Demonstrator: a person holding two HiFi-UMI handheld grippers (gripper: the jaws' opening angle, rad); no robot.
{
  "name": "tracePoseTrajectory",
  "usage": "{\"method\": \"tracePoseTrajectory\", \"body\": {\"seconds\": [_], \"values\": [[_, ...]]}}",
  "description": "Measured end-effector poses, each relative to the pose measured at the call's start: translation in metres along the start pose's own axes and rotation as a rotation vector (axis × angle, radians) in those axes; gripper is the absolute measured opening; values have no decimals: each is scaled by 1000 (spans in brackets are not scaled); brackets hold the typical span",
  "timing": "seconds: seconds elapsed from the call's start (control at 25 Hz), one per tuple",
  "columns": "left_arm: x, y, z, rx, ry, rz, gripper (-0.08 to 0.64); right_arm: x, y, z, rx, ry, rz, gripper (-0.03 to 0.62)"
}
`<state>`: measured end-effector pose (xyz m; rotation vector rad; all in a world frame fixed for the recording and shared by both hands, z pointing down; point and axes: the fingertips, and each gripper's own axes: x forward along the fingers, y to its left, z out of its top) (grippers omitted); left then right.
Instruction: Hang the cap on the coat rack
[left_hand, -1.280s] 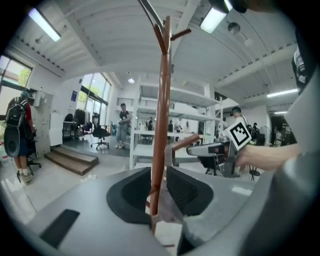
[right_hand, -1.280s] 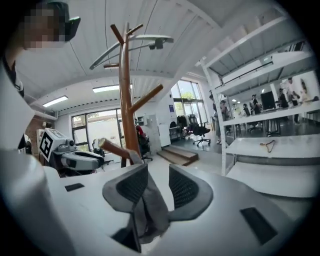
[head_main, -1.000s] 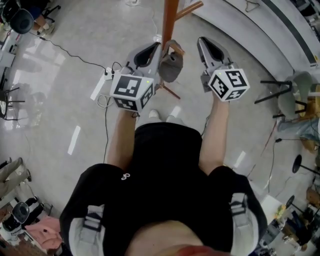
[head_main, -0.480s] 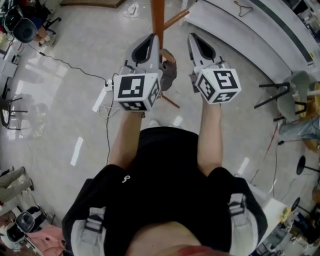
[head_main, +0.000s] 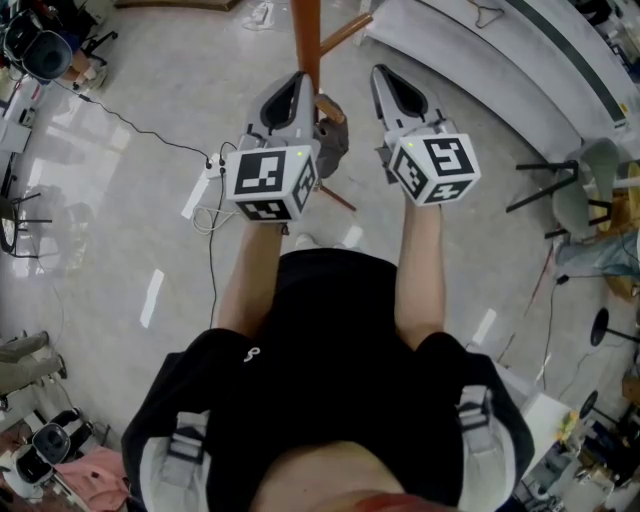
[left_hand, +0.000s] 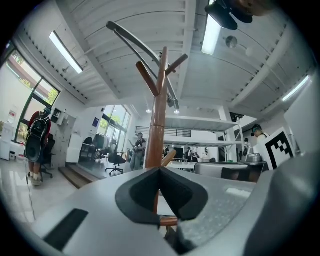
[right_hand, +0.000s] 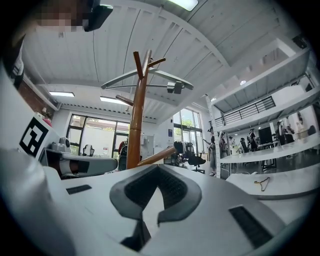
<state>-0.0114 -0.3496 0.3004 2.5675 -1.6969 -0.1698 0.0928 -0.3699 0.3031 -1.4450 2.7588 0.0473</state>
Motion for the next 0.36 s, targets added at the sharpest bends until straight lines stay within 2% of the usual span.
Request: {"method": "tracePoseTrajectory", "body": {"seconds": [0.36], "values": [[1,12,-21,-16,50,19,0,9,-3,-10,2,25,14,-5]]}}
